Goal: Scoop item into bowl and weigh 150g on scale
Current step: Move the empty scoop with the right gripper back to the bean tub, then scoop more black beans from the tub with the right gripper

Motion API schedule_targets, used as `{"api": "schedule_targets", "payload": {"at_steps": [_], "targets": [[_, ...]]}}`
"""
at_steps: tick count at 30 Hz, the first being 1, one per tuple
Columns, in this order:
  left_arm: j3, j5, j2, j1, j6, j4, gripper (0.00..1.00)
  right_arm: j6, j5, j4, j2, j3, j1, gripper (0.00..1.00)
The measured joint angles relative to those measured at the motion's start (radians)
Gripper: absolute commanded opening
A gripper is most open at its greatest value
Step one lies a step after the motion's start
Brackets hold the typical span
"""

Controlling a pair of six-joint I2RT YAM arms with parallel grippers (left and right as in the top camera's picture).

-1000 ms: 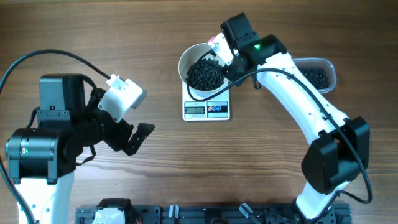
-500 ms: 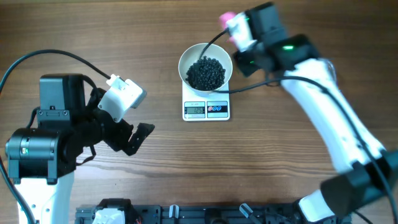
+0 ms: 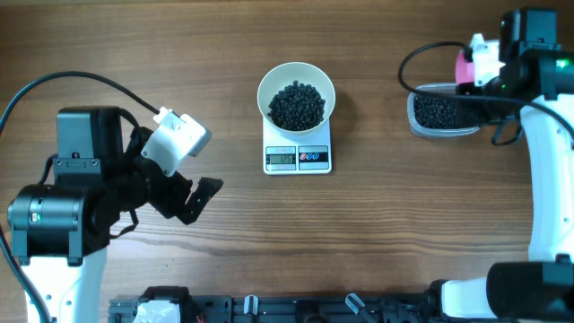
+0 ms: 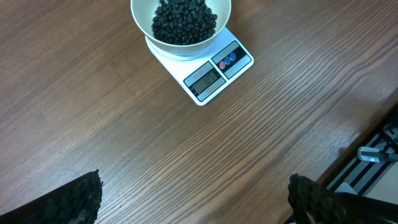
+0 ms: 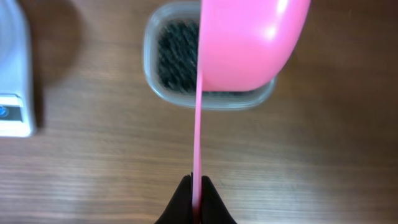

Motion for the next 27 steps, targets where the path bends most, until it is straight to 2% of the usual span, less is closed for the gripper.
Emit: {"api": "schedule_targets", "payload": {"at_steps": [18,27], "targets": [[0.0,0.0,0.0,0.0,0.0,0.0,1.0,-0.074,0.0,0.005,0.391,-0.009,-0.034,0.04],[0.0,0.0,0.0,0.0,0.0,0.0,1.0,-0.138,-0.05,0.011,0.443,-0.01,-0.035,0.04]]}}
